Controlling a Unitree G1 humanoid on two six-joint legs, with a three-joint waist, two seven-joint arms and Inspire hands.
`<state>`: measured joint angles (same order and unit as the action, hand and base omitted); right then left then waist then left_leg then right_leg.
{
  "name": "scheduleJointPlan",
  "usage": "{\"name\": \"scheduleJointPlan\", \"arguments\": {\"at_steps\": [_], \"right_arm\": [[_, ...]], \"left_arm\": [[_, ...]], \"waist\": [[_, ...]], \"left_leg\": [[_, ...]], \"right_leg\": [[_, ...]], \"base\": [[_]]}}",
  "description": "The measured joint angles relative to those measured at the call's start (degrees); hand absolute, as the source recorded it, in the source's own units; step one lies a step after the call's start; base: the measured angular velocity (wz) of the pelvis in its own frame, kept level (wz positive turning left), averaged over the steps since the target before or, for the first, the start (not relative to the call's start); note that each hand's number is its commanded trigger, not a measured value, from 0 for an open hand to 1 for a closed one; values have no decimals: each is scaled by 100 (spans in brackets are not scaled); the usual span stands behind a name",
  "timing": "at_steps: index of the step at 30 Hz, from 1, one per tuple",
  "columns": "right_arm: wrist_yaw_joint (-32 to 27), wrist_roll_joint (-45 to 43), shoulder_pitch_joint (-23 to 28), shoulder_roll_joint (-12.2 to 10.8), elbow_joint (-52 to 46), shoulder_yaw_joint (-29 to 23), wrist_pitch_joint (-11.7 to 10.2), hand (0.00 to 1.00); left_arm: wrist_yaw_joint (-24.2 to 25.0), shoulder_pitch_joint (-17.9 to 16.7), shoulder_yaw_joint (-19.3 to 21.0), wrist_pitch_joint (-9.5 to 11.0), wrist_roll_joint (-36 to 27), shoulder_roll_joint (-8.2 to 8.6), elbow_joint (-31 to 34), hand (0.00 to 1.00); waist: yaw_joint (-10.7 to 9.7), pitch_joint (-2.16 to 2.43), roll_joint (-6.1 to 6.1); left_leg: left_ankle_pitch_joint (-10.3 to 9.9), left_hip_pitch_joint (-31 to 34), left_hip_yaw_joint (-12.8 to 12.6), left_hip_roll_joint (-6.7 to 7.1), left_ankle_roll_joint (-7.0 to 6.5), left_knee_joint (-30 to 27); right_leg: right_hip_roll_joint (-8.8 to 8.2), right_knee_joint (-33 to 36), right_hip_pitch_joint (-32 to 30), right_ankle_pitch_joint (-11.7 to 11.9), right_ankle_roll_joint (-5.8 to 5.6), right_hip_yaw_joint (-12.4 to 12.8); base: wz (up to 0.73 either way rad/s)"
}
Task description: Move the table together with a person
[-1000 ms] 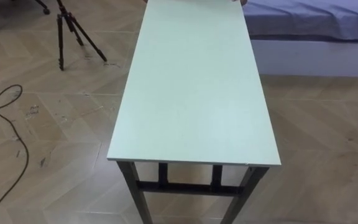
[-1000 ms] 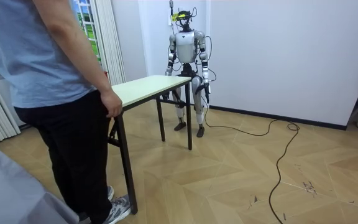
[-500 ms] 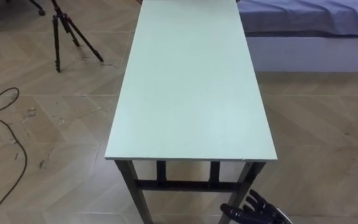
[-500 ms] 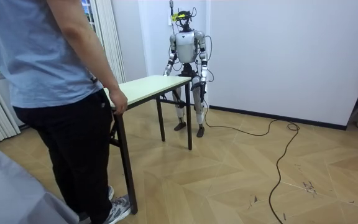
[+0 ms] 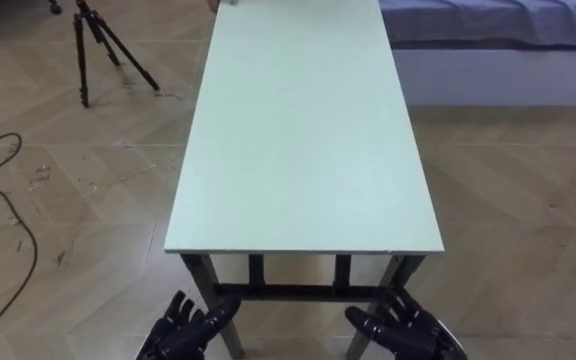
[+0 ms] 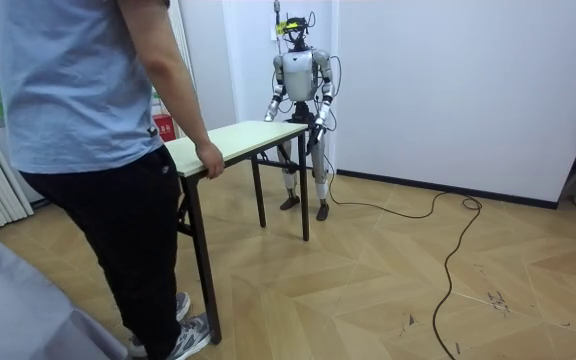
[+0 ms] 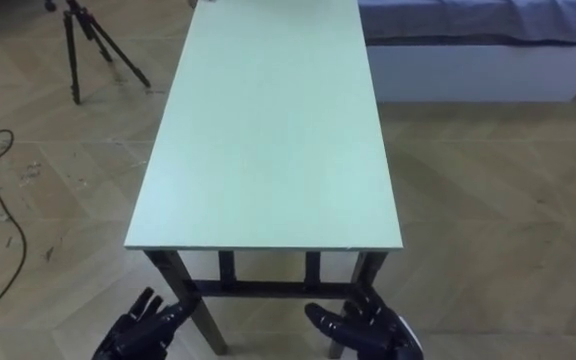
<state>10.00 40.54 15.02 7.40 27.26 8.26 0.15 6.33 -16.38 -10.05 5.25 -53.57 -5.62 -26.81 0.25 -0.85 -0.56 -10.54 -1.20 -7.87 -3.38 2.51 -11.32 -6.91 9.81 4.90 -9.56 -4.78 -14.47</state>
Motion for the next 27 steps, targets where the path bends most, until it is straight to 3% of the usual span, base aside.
{"name": "scheduleJointPlan", "arguments": {"at_steps": [5,8,16,20,23,27], "right_arm": [[45,69,71,74,-158,156,0,0],[432,73,118,194,-410,278,-13,0],[1086,70,233,216,-615,630,-1,0],[1243,76,407,228,-596,645,77,0],[1373,383,434,275,-586,731,233,0],[1759,549,403,406,-620,938,376,0]], "left_arm": [[71,-144,-148,0,-82,-51,497,0],[81,-321,-354,0,-83,-246,794,0],[85,-475,-509,-132,-90,-485,1092,0],[193,-540,-519,-292,-95,-585,1178,0],[333,-546,-647,-476,-557,-702,1178,0],[444,-484,-854,-642,-1009,-713,1181,0]], "waist": [[-7,-9,-93],[-14,1,-111],[5,71,-39],[17,66,-31],[-9,49,-61],[16,41,-110]], "left_leg": [[0,29,0,0,0,1],[0,33,1,0,0,2],[0,53,15,0,0,-8],[1,-12,13,0,0,-5],[0,-43,12,0,0,-2],[0,-5,10,-5,0,-6]], "right_leg": [[0,1,1,0,0,0],[0,0,2,0,0,-7],[-12,-4,23,0,0,-156],[-12,-6,58,0,0,-158],[-12,-6,84,0,0,-157],[-12,0,69,0,0,-144]], "base": [[0],[1],[4],[0],[0],[0]]}}
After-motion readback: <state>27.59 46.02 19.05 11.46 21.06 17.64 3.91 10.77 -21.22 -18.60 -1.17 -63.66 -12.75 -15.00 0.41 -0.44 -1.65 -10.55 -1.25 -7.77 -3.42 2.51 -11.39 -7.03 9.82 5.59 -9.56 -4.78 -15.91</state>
